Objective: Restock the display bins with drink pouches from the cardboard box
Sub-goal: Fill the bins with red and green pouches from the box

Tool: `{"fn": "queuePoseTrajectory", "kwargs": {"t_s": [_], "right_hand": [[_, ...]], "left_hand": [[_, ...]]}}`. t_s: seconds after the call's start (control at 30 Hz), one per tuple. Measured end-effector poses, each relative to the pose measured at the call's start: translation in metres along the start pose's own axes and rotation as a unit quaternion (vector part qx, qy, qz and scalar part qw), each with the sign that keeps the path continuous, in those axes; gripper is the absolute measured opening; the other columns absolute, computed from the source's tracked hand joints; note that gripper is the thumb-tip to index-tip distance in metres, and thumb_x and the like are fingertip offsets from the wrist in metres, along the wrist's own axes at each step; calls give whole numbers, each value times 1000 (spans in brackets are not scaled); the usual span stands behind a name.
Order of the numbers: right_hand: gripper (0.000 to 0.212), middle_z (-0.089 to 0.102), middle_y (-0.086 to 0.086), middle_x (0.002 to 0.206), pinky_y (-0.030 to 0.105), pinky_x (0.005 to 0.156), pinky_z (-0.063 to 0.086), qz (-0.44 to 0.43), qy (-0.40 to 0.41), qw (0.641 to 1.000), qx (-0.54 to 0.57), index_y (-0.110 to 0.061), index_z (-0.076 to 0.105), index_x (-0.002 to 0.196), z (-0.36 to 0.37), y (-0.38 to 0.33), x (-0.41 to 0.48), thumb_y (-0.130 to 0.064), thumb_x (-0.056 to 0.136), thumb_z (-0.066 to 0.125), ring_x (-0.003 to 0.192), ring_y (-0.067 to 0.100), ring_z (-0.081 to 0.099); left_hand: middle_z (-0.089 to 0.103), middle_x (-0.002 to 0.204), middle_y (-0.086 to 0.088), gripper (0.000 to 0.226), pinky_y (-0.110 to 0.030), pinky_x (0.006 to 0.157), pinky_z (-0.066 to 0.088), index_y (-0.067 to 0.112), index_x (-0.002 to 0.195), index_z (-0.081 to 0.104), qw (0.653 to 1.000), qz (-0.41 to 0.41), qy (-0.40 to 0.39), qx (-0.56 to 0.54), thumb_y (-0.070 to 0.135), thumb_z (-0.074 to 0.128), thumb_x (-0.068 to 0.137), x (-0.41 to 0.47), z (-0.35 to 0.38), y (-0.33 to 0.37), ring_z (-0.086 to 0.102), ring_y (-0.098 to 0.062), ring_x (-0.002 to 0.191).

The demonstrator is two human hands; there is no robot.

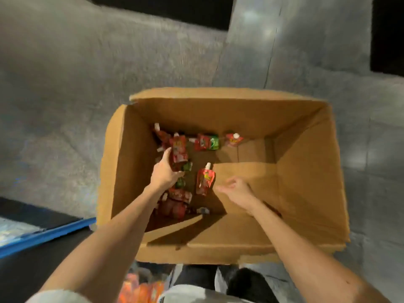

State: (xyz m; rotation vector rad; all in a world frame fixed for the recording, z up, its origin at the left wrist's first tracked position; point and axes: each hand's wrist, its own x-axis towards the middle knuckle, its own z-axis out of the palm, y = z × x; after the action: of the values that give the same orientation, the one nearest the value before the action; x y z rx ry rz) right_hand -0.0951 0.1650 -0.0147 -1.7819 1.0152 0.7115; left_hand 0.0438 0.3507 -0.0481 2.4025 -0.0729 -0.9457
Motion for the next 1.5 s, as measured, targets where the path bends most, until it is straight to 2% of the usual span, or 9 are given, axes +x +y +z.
{"fn": "queuePoseTrajectory", "kwargs": {"t_s": [0.23, 0.3, 0.4, 0.63, 0.83, 0.97, 1.13, 1.37, 1.5], "right_hand": [[52, 56, 6, 123, 7, 51, 35, 73, -17, 997, 30, -11, 42, 137, 70, 1, 96, -10, 92, 67, 102, 19, 51], [56, 53, 5, 119, 3, 62, 39, 78, -8, 997, 15, -14, 39, 136, 88, 4, 116, -12, 89, 70, 105, 21, 51], [77, 44, 14, 136, 38, 94, 47, 91, 27, 995, -27, -13, 32, 137, 105, 4, 131, -27, 79, 80, 122, 35, 50], [76, 44, 19, 137, 42, 84, 50, 94, 72, 990, -82, -9, 31, 133, 108, 12, 150, -19, 77, 82, 116, 40, 56], [80, 48, 16, 136, 41, 99, 48, 141, 55, 988, 30, -9, 32, 141, 87, 31, 142, -1, 77, 79, 125, 35, 52], [70, 55, 11, 125, 41, 96, 52, 167, 20, 978, 123, -7, 42, 134, 61, 36, 121, -3, 75, 80, 118, 29, 58], [56, 69, 10, 106, 31, 73, 57, 123, -13, 969, 215, -15, 58, 115, 28, 20, 82, -9, 65, 82, 95, 23, 69], [37, 73, 15, 104, 43, 89, 58, 31, -68, 956, 283, -10, 63, 112, -33, -22, 11, -5, 77, 73, 94, 29, 72], [14, 69, 13, 84, 24, 59, 54, -43, -172, 923, 342, -5, 63, 103, -60, -54, -50, -6, 89, 63, 66, 19, 66]], "left_hand": [[3, 165, -11, 118, -42, 120, 17, 41, 156, 11, 997, 24, -56, 36, 8, 86, 71, 78, 65, -47, 11, -33, 150], [-7, 164, -7, 128, -57, 118, 23, 60, 148, 4, 992, 25, -35, 121, 20, 91, 65, 89, 78, -54, 10, -39, 149], [-9, 159, -15, 116, -55, 111, 33, 55, 150, 6, 968, 10, -29, 248, 30, 88, 71, 92, 85, -51, 25, -46, 142], [28, 143, -18, 62, -39, 96, 48, 32, 144, 44, 941, 67, 29, 330, 30, 71, 88, 90, 88, -51, 44, -37, 124], [58, 115, -32, 44, -11, 84, 43, -18, 126, 54, 962, 181, -24, 203, -19, 60, 82, 80, 81, -36, 55, -28, 108], [46, 127, -18, 47, -33, 95, 43, 5, 128, 63, 972, 170, -42, 155, 8, 75, 83, 53, 63, -17, 54, -33, 112], [48, 110, 2, 40, -21, 90, 43, 18, 120, 70, 991, 118, -22, -50, 23, 80, 82, 3, 33, 15, 56, -16, 98], [75, 101, -13, 21, -38, 79, 59, 8, 109, 72, 913, 57, -118, -386, 5, 71, 87, -87, -25, 63, 73, -26, 91], [68, 99, -21, 22, -33, 75, 57, 10, 111, 70, 862, 91, -156, -473, 12, 68, 89, -156, -49, 78, 67, -24, 85]]}}
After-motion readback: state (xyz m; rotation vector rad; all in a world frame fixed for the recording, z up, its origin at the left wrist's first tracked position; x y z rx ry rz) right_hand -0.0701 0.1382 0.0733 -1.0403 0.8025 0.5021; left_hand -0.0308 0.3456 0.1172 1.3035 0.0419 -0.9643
